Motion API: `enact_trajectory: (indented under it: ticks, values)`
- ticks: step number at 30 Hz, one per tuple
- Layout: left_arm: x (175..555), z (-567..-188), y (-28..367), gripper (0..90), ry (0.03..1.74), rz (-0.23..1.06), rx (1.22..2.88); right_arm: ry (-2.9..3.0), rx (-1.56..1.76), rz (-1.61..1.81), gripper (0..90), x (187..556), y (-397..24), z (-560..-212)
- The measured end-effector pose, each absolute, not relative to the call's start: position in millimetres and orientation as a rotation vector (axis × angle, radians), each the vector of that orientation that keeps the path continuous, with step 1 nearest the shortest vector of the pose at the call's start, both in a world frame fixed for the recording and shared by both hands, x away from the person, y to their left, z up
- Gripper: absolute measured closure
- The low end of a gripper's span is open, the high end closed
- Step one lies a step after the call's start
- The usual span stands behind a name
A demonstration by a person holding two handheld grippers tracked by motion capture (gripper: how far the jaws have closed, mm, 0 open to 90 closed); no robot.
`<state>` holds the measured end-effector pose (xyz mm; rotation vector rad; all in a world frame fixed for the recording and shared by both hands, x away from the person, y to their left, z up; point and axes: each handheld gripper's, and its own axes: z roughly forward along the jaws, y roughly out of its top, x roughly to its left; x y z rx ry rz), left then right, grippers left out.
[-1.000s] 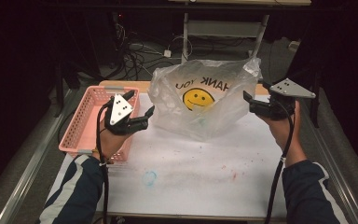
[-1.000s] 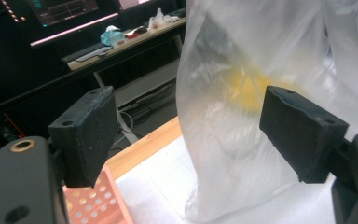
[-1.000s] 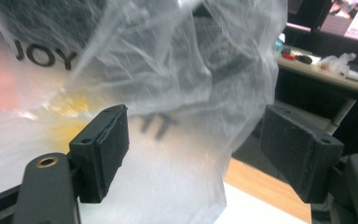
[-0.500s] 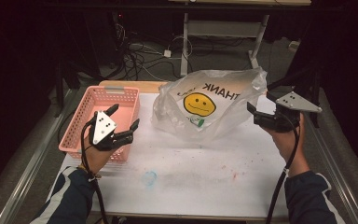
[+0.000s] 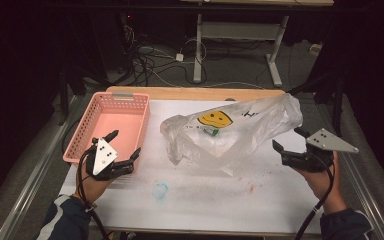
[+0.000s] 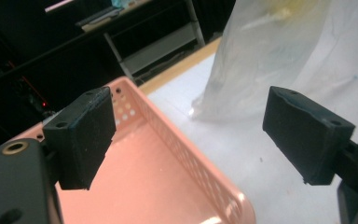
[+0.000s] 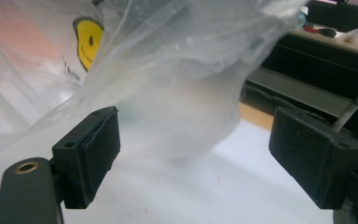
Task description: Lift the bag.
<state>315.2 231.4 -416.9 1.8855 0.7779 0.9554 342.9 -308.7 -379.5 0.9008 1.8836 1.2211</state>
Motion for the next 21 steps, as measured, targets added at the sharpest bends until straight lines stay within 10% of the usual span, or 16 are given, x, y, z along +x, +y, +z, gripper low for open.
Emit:
enact_trajectory:
  ticks: [21]
  values:
    - [289.0, -444.8, 241.9, 16.7, 0.804, 0.927, 2.006, 1.971, 0.913, 1.192, 15.9, 297.0, -319.6, -429.4]
